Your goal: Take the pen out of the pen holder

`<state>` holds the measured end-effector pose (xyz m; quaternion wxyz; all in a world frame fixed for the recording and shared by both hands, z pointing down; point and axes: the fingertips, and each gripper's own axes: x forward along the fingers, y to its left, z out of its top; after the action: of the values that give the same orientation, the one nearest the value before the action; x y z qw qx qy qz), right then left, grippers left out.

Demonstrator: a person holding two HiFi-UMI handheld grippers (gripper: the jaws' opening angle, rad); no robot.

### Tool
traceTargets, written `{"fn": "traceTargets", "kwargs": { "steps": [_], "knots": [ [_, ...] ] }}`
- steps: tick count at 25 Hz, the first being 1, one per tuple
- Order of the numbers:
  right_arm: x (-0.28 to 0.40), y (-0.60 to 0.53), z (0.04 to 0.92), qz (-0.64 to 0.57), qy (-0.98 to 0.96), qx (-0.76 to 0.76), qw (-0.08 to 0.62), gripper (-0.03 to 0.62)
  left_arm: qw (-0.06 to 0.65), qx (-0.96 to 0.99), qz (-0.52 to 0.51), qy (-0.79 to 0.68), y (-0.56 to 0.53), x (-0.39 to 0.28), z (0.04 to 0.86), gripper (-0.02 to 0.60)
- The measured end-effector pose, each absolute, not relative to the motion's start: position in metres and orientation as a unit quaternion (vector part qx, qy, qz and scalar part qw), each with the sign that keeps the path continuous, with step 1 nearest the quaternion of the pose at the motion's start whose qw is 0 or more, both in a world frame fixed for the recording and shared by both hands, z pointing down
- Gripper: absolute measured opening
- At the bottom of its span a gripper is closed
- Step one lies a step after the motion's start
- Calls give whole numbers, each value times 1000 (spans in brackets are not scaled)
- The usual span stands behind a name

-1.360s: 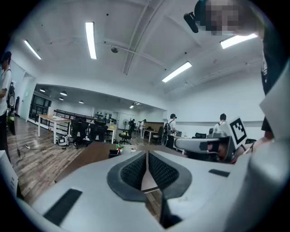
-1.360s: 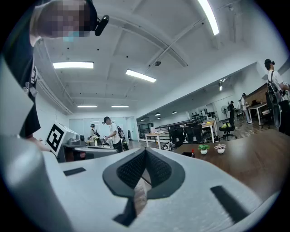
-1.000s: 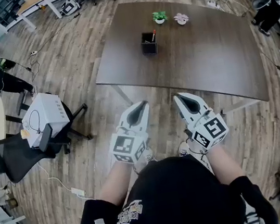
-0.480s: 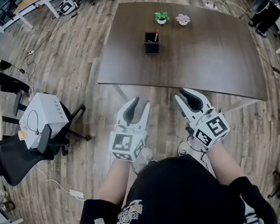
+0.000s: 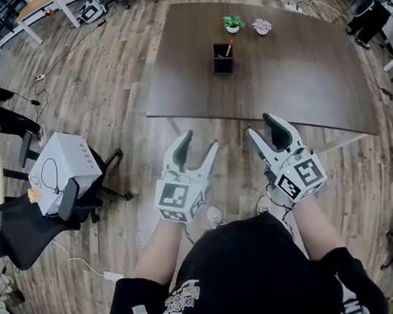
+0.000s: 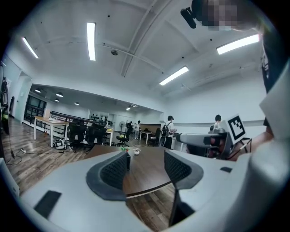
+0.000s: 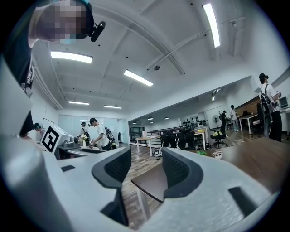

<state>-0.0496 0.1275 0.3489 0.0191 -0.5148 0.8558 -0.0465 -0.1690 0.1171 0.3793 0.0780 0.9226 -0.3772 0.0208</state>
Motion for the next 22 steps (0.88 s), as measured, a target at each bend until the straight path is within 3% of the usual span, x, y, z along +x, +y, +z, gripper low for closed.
{"fn": "traceTargets", "kwargs": {
  "steps": [11, 22],
  "knots": [
    [-53, 115, 339, -34, 851, -523, 17, 219, 72, 921, 11, -383, 99, -180, 369, 238],
    [-10, 61, 344, -39, 872, -488, 18, 222, 74, 904, 13, -420, 55, -137, 371, 238]
  ]
}}
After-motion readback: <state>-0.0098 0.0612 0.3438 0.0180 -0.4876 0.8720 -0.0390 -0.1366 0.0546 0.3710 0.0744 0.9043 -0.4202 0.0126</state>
